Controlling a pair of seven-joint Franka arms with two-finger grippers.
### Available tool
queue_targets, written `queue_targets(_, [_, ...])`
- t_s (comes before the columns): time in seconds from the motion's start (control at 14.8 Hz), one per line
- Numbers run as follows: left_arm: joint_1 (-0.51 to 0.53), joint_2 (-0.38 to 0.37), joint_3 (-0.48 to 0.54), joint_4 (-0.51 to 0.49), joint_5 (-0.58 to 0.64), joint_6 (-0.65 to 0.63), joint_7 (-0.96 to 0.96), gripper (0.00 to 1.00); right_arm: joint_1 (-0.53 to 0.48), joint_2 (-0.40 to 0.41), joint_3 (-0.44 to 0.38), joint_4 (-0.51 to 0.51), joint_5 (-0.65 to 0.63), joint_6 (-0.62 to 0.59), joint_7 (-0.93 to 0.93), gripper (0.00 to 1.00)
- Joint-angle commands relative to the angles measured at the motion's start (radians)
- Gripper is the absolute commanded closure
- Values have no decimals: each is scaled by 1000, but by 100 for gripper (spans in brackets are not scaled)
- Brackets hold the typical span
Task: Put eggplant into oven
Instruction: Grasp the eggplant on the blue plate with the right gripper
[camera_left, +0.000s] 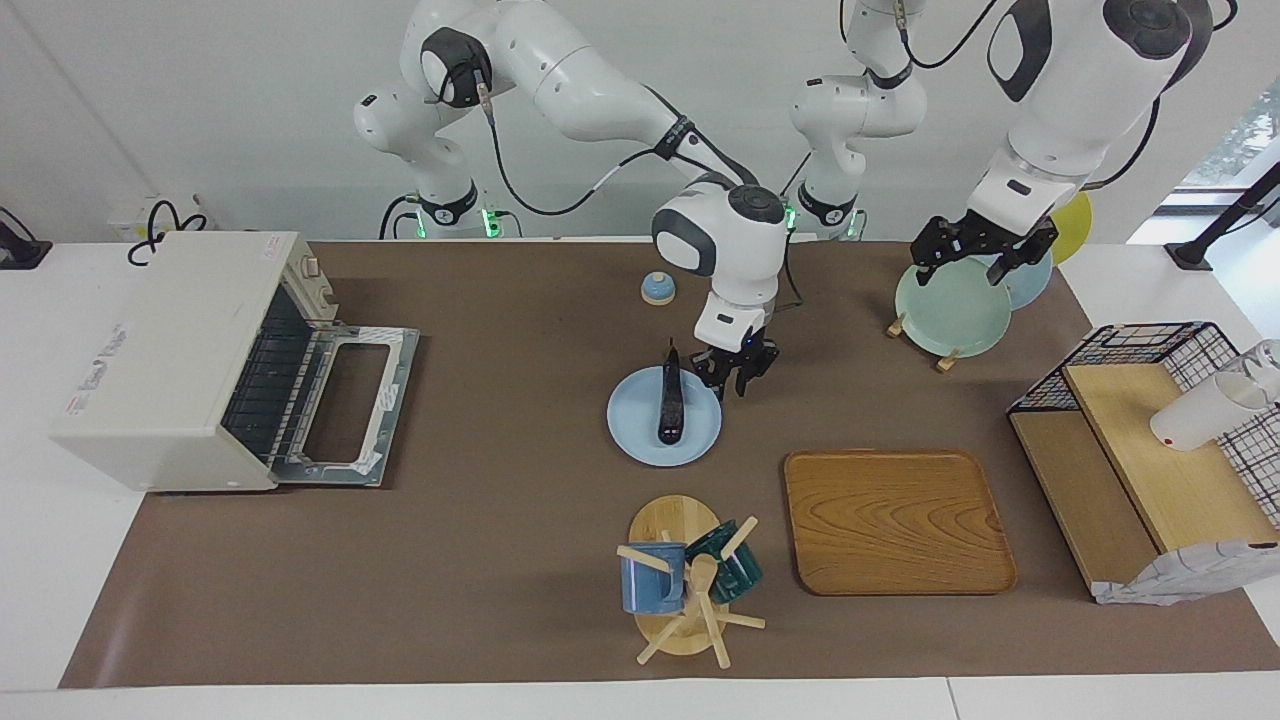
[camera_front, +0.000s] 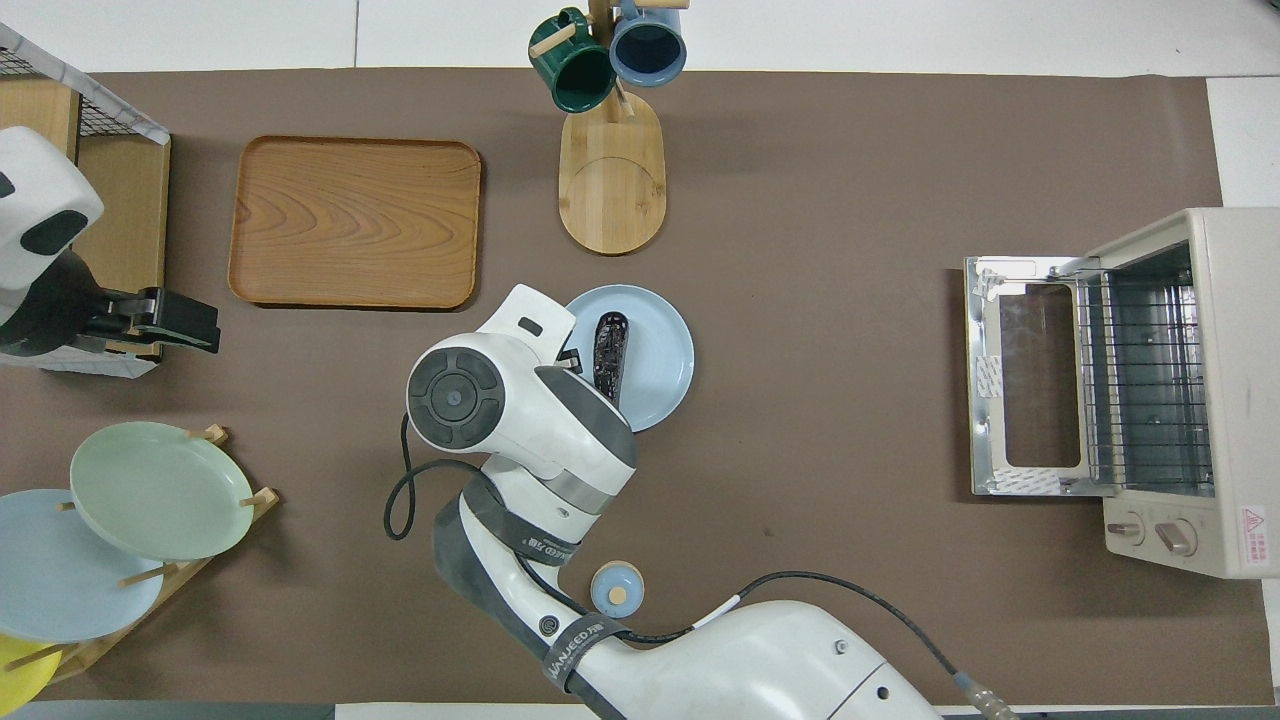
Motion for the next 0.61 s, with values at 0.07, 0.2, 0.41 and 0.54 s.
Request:
queue_targets(0.07, [39,32,-20,92,36,-92,2,0,-9,2,0,-56,-49,56,-8,64])
queue_targets(0.2, [85,30,-55,90,35,-86,3,0,-11,-1,0,-79,-76,73,-13,64])
queue_targets(0.41, [93,23,-55,69,30,-72,23,0,-11,-7,0,-104,-84,93,-13,66])
queue_targets(0.54, [84,21,-49,67,29,-75,20,0,-9,-14,0,-131,-84,111,-13,81])
